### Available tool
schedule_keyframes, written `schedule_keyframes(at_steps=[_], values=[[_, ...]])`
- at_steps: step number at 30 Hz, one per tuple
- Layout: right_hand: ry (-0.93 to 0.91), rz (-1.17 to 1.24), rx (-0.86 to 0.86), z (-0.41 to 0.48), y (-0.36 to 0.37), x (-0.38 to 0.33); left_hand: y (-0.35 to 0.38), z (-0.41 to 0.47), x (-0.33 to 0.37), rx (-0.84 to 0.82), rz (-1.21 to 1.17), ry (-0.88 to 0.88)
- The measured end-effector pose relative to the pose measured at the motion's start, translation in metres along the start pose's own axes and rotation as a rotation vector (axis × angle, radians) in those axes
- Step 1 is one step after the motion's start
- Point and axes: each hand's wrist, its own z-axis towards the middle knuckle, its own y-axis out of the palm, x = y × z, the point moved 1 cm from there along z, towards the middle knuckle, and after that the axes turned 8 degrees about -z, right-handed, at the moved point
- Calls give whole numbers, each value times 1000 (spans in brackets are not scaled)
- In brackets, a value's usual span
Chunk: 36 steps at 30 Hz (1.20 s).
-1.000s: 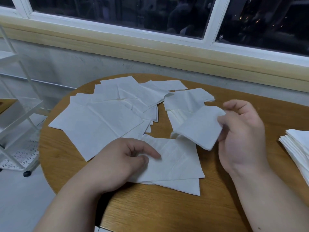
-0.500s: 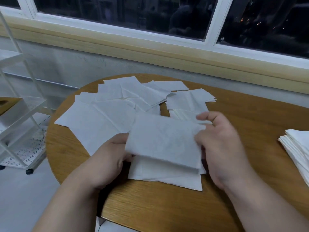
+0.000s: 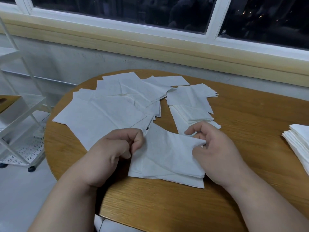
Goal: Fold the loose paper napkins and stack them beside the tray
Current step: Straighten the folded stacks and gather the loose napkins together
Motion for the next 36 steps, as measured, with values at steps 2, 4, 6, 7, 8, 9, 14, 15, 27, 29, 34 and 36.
schedule_keyframes(at_steps=[2,4,6,7,8,9,14,15,27,29,34,36], values=[[-62,49,-50,-1,1,-1,0,0,1,-3,-7,3],[-120,150,-99,-3,1,-3,1,0,1,2,-7,-5],[-177,241,-120,-7,-2,-7,0,-1,0,9,-25,-24],[-211,275,-127,-9,-4,-10,0,-1,0,8,-40,-33],[-242,302,-134,-10,-5,-12,0,-2,-1,8,-52,-40],[-268,321,-138,-12,-6,-13,0,-2,0,9,-67,-45],[-323,389,-168,-13,-9,-11,0,-1,-2,22,-129,-90],[-327,393,-174,-13,-9,-10,0,0,-2,11,-141,-97],[-185,221,-154,-1,0,-1,4,1,1,-72,-19,-146],[-153,156,-133,-1,1,1,5,1,-2,-72,58,-169],[-102,-123,47,-1,0,2,8,3,-7,23,205,-175],[-84,-123,143,0,-3,0,9,1,-5,64,186,-127]])
